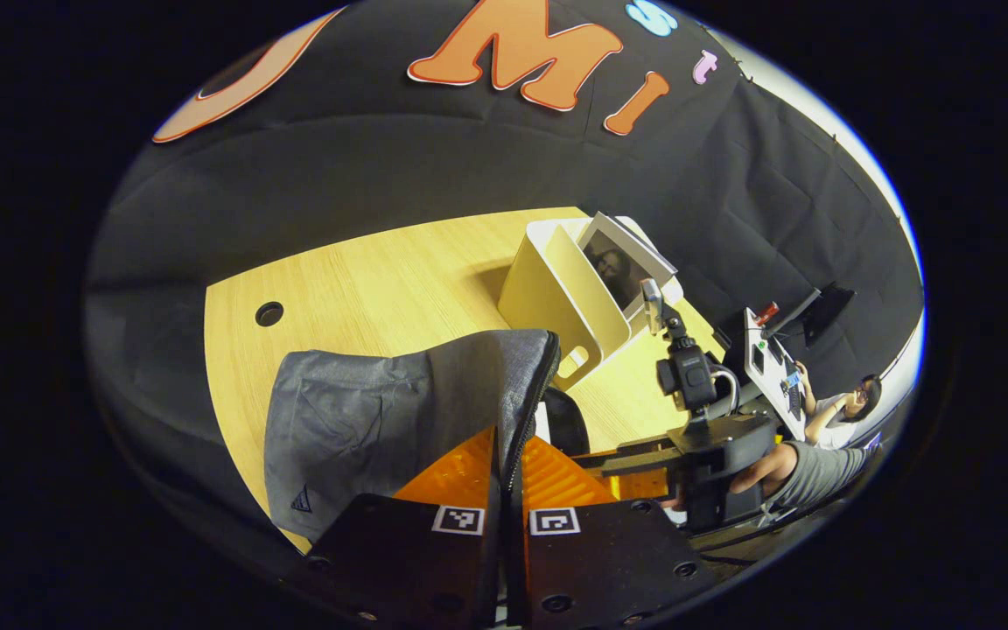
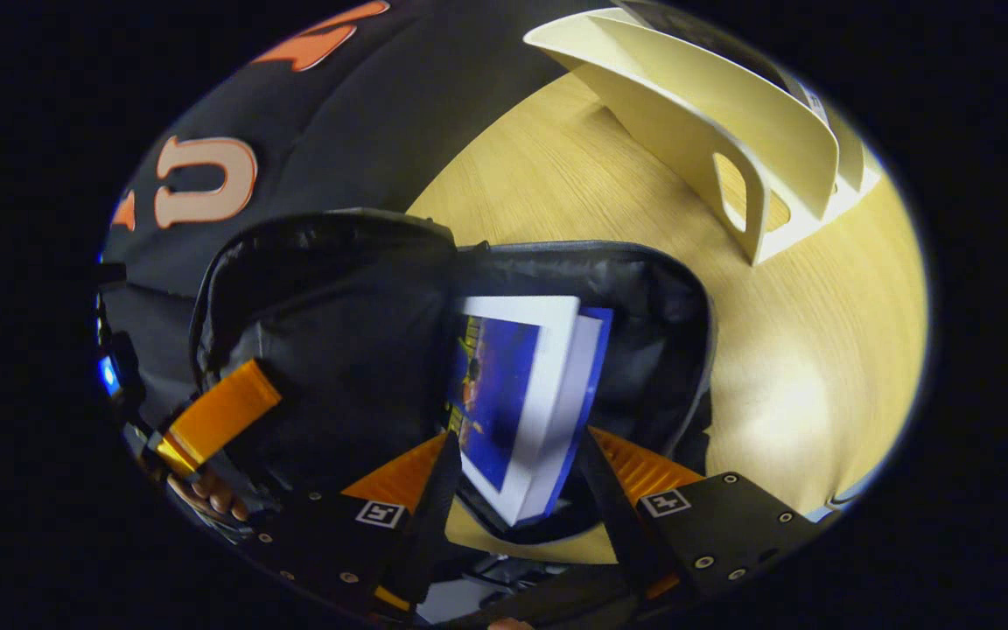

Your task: Open the schoolbag, grab two books from the bookshelf and put them into the schoolbag.

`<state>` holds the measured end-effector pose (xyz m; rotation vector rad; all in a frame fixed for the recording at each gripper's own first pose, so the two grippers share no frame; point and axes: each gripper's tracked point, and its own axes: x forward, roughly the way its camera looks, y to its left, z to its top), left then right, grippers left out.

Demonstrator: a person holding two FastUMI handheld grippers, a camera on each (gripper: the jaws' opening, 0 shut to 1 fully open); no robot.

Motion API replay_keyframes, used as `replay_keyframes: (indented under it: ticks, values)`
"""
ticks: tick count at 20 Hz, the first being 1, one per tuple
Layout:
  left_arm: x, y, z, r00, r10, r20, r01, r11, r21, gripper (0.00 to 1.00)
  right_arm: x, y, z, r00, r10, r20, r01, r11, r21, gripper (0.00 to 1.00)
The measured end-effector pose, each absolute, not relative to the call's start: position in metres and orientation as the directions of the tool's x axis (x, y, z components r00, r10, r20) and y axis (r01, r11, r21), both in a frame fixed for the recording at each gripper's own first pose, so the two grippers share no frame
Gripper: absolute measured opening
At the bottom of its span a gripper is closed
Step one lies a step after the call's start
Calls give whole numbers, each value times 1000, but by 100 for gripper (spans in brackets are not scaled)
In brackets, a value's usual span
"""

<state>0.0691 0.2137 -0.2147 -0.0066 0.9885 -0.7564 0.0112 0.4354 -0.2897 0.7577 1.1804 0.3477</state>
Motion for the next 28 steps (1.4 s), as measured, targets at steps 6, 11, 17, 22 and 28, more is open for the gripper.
replay_keyframes:
  ticks: [6, 11, 17, 22, 28]
  values:
    - [71, 211, -218, 350, -533, -771, 541, 787, -298, 5, 10, 372, -264, 334, 548, -767, 3, 813, 583, 95]
    - [69, 204, -226, 366, -506, -781, 489, 818, -301, 5, 16, 309, -234, 300, 503, -811, -89, 861, 501, 98]
    - [66, 195, -236, 373, -474, -798, 442, 847, -296, 5, 22, 248, -201, 244, 488, -838, -158, 873, 462, 99]
    - [65, 190, -243, 382, -461, -801, 412, 861, -299, 5, 50, 196, -184, 259, 401, -879, -184, 913, 363, 98]
    - [64, 192, -246, 400, -456, -795, 361, 876, -321, 5, 75, 157, -178, 212, 319, -924, -216, 937, 274, 97]
